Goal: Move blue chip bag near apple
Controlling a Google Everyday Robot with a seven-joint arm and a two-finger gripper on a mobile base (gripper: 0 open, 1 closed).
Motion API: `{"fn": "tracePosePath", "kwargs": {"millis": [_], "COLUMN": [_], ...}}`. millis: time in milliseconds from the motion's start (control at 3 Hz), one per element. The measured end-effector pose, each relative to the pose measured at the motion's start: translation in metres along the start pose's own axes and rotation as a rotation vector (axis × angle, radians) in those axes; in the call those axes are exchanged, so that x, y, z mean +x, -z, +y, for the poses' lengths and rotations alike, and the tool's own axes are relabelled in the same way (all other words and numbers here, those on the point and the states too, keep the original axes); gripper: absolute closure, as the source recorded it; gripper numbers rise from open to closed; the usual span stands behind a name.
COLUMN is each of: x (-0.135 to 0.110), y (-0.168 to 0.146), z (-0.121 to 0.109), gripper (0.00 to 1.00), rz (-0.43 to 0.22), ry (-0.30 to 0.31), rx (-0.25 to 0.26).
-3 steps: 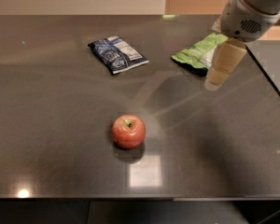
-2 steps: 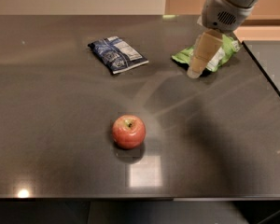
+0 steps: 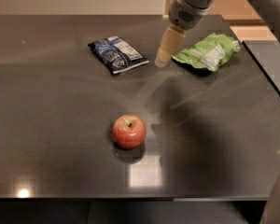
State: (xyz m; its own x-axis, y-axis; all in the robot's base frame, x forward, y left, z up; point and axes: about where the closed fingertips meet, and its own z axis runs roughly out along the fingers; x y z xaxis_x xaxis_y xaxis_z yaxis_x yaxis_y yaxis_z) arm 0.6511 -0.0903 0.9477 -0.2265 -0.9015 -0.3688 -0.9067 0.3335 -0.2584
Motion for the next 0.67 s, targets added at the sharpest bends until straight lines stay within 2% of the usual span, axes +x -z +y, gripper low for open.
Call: {"fn": "tracePosePath", "kwargs": {"millis": [333, 667], "x": [-0.028, -0.056], "y": [-0.031, -0.058], "z": [-0.018, -0.036], "gripper": [0.0, 0.0], "rz": [-0.028, -0.084], "ry": [-0.094, -0.223], "rx": [0.022, 0.015]}}
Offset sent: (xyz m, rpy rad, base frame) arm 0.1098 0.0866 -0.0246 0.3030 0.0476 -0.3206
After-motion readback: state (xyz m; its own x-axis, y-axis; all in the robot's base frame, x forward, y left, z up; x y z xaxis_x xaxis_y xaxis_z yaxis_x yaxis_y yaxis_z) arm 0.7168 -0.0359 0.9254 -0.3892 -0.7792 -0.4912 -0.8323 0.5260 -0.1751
